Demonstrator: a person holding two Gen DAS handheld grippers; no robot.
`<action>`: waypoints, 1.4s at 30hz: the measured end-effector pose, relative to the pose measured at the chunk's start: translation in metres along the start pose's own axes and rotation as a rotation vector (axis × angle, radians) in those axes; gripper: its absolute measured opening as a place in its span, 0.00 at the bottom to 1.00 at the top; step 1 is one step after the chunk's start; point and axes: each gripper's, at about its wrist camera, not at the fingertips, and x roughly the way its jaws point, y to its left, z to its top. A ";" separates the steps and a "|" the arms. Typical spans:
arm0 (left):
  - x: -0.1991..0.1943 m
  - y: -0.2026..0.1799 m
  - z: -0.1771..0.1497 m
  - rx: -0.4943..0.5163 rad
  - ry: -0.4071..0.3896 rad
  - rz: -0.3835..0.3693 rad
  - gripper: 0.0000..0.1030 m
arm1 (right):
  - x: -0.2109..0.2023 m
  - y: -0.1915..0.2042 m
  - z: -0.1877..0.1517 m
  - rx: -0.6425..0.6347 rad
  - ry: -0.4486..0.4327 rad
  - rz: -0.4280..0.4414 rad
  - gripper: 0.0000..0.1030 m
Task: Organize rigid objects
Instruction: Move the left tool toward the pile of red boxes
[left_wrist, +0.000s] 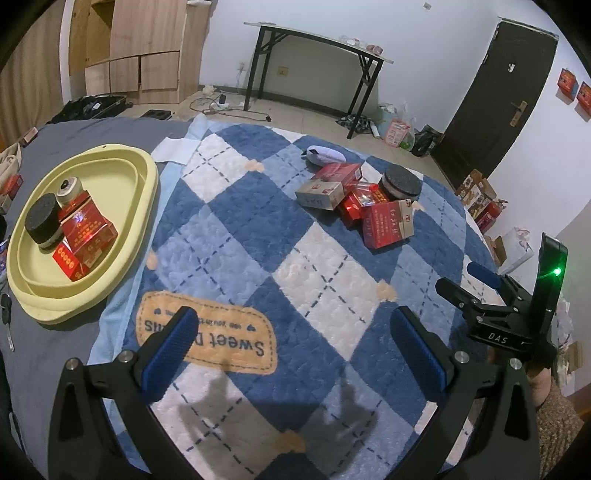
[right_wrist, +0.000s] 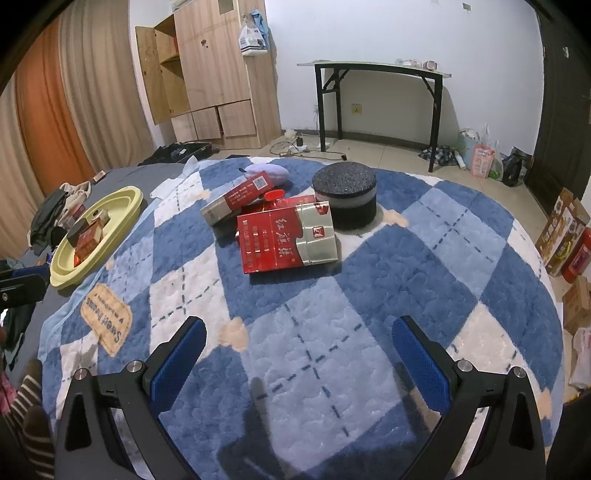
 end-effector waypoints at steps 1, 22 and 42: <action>0.000 0.000 0.000 -0.002 0.000 -0.002 1.00 | 0.000 0.000 0.000 0.001 0.001 0.000 1.00; 0.001 0.001 0.000 -0.011 0.005 -0.015 1.00 | -0.002 0.002 0.000 -0.016 0.005 -0.003 1.00; 0.005 0.000 0.014 0.009 0.031 -0.094 1.00 | -0.002 0.004 0.000 -0.022 0.008 0.001 1.00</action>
